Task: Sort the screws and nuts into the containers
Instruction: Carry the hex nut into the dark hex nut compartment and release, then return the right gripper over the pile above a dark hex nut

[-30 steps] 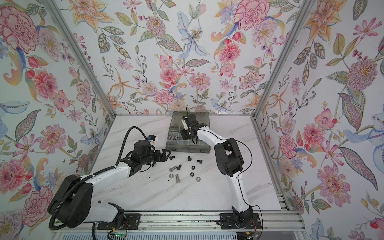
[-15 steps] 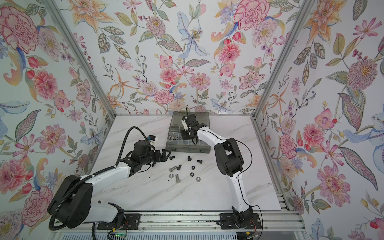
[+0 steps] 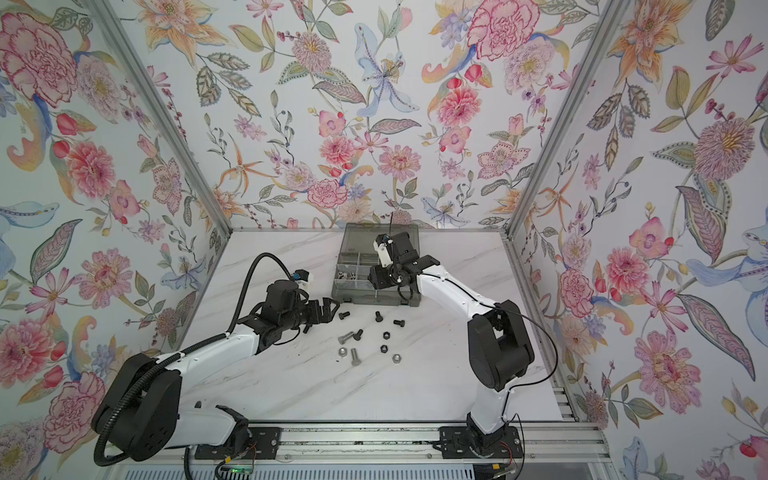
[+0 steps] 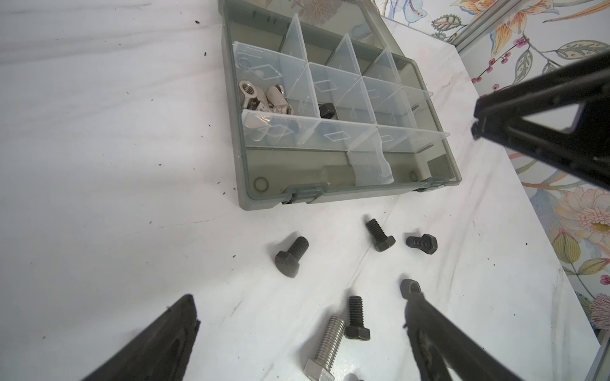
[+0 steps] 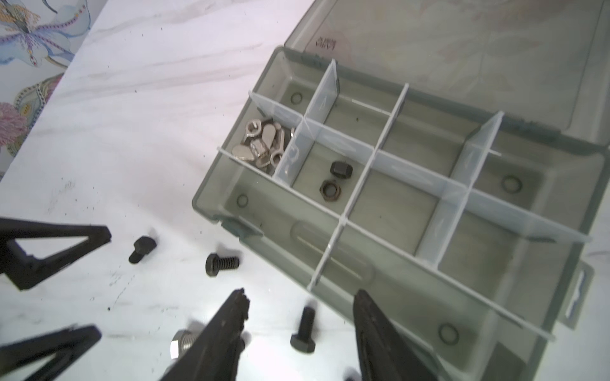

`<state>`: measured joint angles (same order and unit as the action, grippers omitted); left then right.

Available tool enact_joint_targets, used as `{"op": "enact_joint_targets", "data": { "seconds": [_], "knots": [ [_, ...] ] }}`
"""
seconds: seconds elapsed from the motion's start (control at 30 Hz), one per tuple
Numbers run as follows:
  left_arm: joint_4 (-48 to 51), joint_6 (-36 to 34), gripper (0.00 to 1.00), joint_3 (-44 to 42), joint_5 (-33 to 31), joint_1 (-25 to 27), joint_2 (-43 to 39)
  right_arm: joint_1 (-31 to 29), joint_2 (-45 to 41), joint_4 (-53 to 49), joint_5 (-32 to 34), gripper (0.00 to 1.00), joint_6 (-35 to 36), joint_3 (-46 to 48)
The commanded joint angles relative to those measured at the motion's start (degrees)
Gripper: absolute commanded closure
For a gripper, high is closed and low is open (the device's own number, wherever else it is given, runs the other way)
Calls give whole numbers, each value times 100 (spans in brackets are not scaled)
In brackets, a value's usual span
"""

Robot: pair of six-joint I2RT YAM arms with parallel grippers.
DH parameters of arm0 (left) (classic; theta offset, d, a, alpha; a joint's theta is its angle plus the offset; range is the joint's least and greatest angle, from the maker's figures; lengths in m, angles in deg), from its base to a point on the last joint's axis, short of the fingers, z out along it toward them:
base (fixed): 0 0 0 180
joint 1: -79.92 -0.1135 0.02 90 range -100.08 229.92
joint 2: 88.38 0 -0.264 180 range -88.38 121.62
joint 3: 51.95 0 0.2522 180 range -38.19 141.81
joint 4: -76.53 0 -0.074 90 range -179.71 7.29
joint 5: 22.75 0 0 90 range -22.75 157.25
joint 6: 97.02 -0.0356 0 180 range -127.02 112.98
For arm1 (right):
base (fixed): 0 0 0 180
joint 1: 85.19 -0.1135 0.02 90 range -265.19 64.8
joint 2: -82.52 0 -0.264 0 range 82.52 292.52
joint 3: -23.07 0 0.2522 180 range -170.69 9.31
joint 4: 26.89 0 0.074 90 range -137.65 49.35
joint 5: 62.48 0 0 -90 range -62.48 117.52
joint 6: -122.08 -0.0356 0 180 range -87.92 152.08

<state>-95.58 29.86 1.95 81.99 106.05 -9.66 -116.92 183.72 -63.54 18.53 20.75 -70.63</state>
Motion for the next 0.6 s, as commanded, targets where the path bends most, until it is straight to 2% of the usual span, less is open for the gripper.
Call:
{"op": "enact_joint_targets", "data": {
  "seconds": [0.0,0.27,0.57],
  "knots": [
    [157,-49,1,161,-99,-63,-122,-92,-351,-76,18,44,-232,510],
    [213,-14,1,60,-199,-55,-293,-349,-1093,-48,401,41,-642,1674],
    [259,-41,1,4,-195,-69,-418,-497,-1196,-48,802,41,-1313,2451]
  ]
}}
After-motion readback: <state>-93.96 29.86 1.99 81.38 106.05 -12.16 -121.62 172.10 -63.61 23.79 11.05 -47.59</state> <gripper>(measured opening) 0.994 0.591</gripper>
